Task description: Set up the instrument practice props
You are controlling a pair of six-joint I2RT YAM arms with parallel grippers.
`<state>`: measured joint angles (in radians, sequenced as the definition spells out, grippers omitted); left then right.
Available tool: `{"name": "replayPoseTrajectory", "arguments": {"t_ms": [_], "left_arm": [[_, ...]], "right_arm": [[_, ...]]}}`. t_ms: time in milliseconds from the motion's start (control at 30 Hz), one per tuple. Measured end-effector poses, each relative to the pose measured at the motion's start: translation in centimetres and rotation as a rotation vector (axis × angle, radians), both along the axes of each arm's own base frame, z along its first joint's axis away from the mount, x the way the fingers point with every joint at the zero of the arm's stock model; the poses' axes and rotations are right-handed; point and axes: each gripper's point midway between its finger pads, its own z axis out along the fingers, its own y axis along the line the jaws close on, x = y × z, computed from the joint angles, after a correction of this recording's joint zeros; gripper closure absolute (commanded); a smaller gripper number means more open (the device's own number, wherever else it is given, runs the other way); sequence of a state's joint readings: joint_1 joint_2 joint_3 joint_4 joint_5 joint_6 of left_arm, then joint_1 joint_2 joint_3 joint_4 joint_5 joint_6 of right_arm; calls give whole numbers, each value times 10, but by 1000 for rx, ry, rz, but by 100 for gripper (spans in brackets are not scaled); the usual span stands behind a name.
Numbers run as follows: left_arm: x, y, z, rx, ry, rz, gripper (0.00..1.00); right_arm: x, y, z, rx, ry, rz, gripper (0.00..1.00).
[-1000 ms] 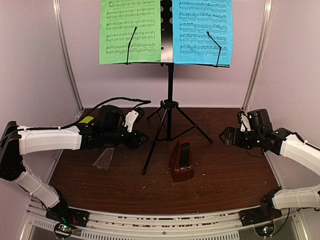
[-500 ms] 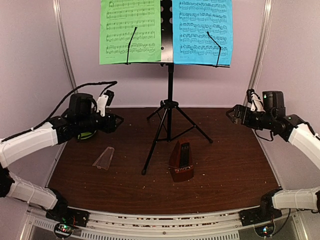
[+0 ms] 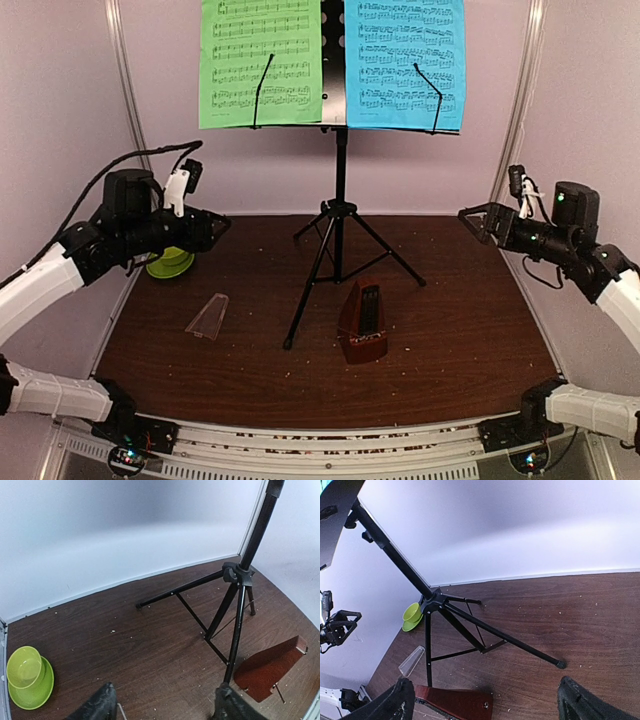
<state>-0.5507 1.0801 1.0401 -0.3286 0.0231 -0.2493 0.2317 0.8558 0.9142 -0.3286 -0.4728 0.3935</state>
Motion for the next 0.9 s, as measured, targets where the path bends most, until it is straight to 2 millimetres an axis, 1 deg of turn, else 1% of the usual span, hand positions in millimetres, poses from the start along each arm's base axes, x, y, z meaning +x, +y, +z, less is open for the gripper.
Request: {"name": "replayPoseTrajectory", "arguments": {"t_ms": [100,200,267,300,367,500,633,733,800,900], "left_arm": [[-7,5,2,-11,14,12,19],[-13,9,-1,-26,37,22,13],[-18,12,-8,-37,60,31,4],[-20,13,-12,-41,73,34,2],[-27,15,-25,-61,109,38,2],[-39,16,-54,-105,195,44,2],[-42,17,-71,-138,266,77,2],[-39,17,-83,-163,326,116,2],[-37,16,-97,-159,383,140,2],[-36,15,-125,-129,483,176,2]], "right_arm": [[-10,1,-5,12,-8,22,0],[-22,2,-20,22,2,42,0],[-29,3,-33,34,16,54,0],[-32,3,-40,38,26,59,0],[-39,3,-53,49,45,65,0],[-47,3,-69,64,62,66,0],[-50,2,-85,64,86,66,0],[-51,2,-100,58,116,67,0],[-52,2,-110,55,133,67,0],[-54,2,-130,49,172,66,0]]}}
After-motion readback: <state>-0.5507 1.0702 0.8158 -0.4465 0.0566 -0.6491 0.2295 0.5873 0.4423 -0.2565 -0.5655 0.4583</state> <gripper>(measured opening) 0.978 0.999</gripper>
